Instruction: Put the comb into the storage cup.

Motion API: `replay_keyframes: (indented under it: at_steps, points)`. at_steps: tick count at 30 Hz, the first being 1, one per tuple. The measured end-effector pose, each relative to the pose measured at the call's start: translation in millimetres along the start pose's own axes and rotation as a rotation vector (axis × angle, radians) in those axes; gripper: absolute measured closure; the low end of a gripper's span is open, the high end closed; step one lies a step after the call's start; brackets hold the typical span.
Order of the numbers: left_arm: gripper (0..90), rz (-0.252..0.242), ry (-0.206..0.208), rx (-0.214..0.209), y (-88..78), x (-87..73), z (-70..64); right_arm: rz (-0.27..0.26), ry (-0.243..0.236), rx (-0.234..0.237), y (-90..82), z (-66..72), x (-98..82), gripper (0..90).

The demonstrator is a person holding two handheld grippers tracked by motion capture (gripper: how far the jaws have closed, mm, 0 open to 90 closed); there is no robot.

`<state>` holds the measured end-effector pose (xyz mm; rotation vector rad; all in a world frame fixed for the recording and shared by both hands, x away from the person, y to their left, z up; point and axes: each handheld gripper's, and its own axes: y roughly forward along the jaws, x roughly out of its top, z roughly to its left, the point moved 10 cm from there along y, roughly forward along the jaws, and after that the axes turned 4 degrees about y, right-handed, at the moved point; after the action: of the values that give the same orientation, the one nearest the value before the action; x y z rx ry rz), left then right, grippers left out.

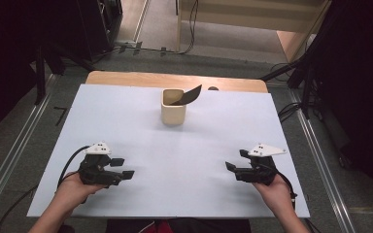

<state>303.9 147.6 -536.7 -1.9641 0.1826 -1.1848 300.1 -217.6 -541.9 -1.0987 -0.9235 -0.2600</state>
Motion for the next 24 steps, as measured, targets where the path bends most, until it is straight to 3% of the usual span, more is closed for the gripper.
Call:
replay_keyframes:
  at_steps: [24]
  points:
    - [33.9, 0.007, 0.008, 0.002, 1.6, -0.2, 2.7, -0.003, -0.004, 0.026, -0.8, -0.3, -0.1, 24.7]
